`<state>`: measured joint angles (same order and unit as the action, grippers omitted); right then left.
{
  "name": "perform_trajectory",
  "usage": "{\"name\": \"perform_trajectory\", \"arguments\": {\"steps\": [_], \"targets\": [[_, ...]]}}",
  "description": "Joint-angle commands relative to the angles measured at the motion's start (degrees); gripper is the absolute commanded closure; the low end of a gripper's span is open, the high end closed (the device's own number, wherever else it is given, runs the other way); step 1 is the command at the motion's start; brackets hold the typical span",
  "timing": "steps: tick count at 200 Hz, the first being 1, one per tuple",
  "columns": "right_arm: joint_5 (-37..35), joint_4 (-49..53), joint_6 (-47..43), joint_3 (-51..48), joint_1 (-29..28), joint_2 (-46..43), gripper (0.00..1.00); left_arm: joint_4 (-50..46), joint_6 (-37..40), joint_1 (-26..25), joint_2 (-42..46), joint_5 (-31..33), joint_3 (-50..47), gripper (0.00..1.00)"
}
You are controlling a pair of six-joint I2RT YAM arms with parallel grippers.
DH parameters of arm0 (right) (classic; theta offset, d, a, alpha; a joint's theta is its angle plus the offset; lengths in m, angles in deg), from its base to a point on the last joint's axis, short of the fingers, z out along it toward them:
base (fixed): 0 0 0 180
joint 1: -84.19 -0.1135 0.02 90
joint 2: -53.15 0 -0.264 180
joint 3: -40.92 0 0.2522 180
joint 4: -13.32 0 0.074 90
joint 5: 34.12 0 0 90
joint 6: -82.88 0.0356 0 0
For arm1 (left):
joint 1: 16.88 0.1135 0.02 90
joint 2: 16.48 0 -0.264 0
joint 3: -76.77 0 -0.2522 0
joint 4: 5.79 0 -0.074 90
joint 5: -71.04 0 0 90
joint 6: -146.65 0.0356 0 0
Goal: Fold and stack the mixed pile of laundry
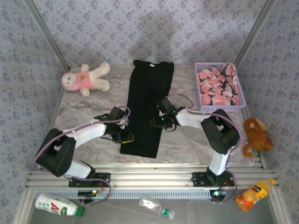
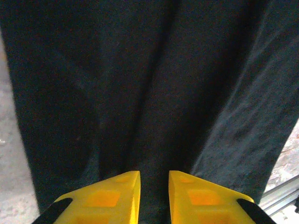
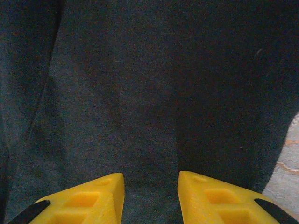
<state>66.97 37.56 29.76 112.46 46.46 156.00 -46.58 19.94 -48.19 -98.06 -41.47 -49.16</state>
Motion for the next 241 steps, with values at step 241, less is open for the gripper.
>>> {"name": "perform_trajectory", "arguments": {"steps": [241], "targets": [[-0.8, 3.1, 0.1, 2.3, -1.0, 2.4, 0.61, 2.1, -8.6, -6.2, 2.1, 4.2, -3.4, 0.81]]}}
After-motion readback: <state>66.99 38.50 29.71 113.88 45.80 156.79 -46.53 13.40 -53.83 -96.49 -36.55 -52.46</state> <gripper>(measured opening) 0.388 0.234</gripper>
